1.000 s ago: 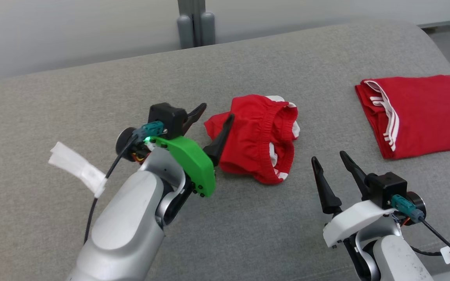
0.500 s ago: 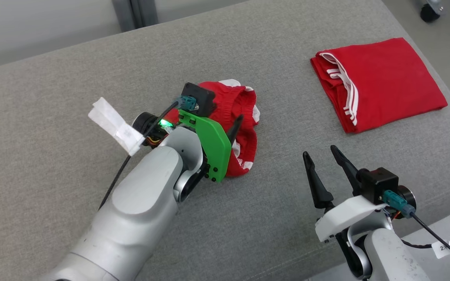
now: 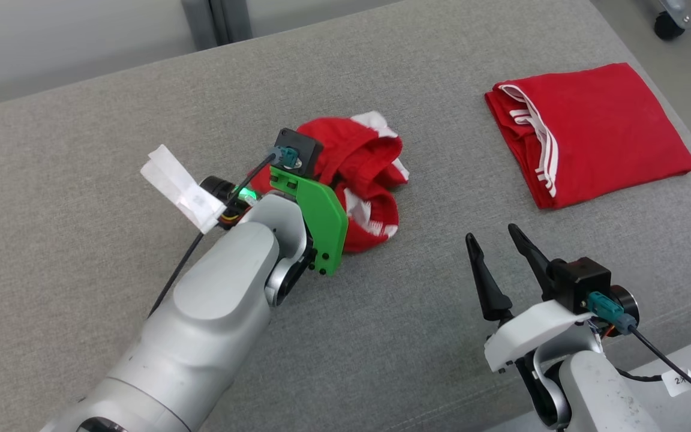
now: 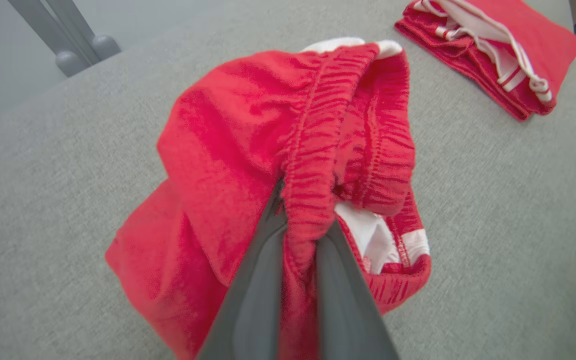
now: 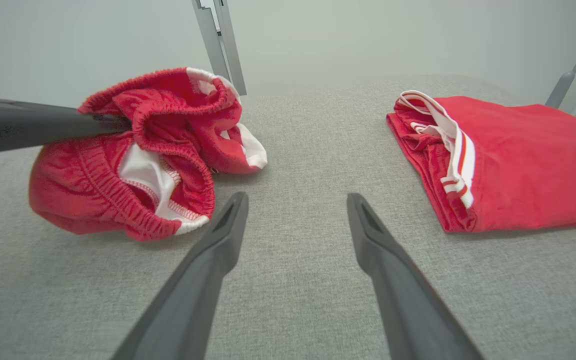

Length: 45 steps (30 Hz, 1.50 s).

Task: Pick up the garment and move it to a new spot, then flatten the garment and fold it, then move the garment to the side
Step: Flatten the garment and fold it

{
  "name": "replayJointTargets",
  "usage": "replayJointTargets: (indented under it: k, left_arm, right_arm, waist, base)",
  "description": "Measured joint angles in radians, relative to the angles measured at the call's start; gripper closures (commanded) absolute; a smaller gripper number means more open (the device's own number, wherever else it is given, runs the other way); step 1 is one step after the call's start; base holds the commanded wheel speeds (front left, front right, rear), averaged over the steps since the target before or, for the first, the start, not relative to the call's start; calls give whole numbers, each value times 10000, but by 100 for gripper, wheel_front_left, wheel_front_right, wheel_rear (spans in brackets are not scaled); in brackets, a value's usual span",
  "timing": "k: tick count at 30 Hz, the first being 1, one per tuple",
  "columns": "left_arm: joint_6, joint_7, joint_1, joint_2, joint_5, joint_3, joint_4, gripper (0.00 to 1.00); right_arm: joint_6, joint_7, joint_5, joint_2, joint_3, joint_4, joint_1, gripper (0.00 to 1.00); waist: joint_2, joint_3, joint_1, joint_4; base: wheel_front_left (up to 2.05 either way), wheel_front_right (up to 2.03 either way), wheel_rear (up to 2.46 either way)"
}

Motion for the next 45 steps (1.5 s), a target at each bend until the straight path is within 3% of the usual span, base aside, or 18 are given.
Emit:
replayJointTargets:
  k: [6,11,15,19,21,22,23,24,29,36,41,45]
  left_arm:
    - [-894,-2587,-393,0,-1275,113,-1929,100]
    - [-1241,-3689,-324,-23,-3979,61,-3411,100]
    - [-1076,-3407,287,-27,-5528,-73,-2663,100]
    - [-230,-3162,1235,-2,-6792,228,-963,100]
    - [2,-3162,1416,42,-6757,173,-113,100]
    - [40,-3164,1475,75,-6742,171,276,60]
    - [73,-3198,1524,86,-6753,173,604,14]
    - [65,-3271,1538,92,-6702,119,867,0]
    - [-245,-4065,1406,188,-6230,10,1569,0]
    - [-209,-4629,672,594,-5085,-552,1703,0]
    - [-826,-3914,269,583,-4203,-1682,729,0]
    - [-1060,-3143,228,385,-3954,-2443,-107,0]
  right_arm:
    - [0,63,-23,2,33,-6,3,0]
    - [0,105,-21,-33,-17,-38,20,0]
    - [0,171,-23,-44,-44,-140,30,0]
    - [0,196,-23,-33,-29,-240,28,0]
    - [0,238,-29,-29,-13,-280,24,0]
    - [0,247,-38,-27,-21,-299,24,0]
    - [0,265,-42,-27,-42,-320,23,0]
    - [0,265,-52,-25,-67,-339,22,0]
    - [0,282,-100,-21,-159,-357,26,0]
    - [0,345,-104,-17,-249,-372,142,0]
    - [0,359,-104,-13,-238,-420,224,0]
    - [0,359,-100,-12,-209,-468,239,0]
  waist:
    - [0,-231,0,238]
    - [0,-398,0,483]
    - [0,-437,0,750]
    - [0,-409,0,1011]
    - [0,-379,0,1119]
    - [0,-358,0,1176]
    - [0,-339,0,1230]
    - [0,-322,0,1287]
    - [0,-303,0,1567]
    - [0,-532,0,1848]
    - [0,-728,0,1937]
    - [0,-725,0,1870]
  base:
    - [0,0,0]
    - [0,0,0]
    - [0,0,0]
    - [0,0,0]
    - [0,0,0]
    - [0,0,0]
    - [0,0,0]
    - [0,0,0]
    - [0,0,0]
    - [0,0,0]
    - [0,0,0]
    - [0,0,0]
